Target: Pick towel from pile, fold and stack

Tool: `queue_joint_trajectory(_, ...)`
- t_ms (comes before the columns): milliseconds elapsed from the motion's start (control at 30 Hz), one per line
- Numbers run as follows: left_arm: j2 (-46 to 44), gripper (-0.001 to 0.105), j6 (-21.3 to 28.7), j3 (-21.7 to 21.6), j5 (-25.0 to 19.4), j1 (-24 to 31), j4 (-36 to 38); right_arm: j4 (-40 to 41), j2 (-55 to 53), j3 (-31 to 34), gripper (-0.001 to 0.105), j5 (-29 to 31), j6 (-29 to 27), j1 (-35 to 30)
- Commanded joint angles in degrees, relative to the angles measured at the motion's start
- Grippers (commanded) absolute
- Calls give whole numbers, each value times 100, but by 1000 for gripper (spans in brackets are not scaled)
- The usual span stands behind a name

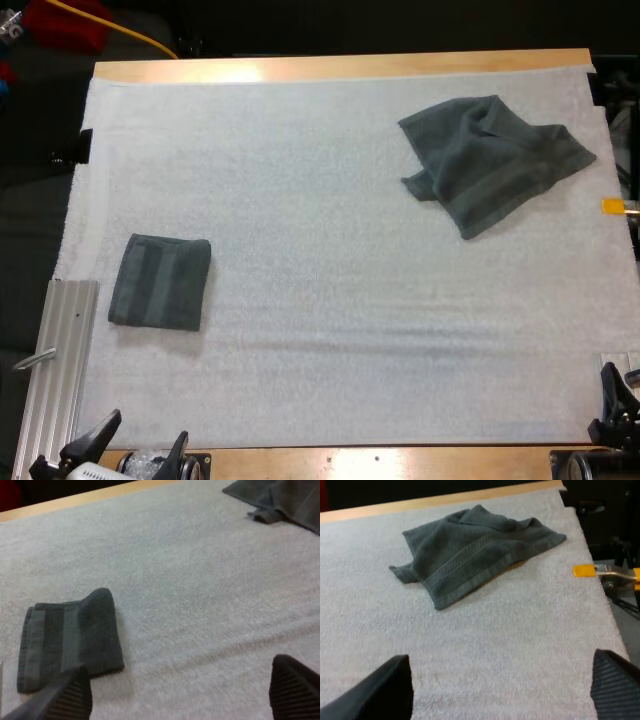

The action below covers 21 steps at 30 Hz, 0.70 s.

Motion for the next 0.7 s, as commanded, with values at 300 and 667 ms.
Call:
queue_joint_trajectory(300, -795, 70, 2, 1226, 7, 2, -1605, -1270, -262, 717, 71, 0, -12, 2)
queue_joint_trajectory(667, -773, 70, 2, 2190, 7, 2, -2444, -1404, -251, 1754, 71, 0, -12, 2)
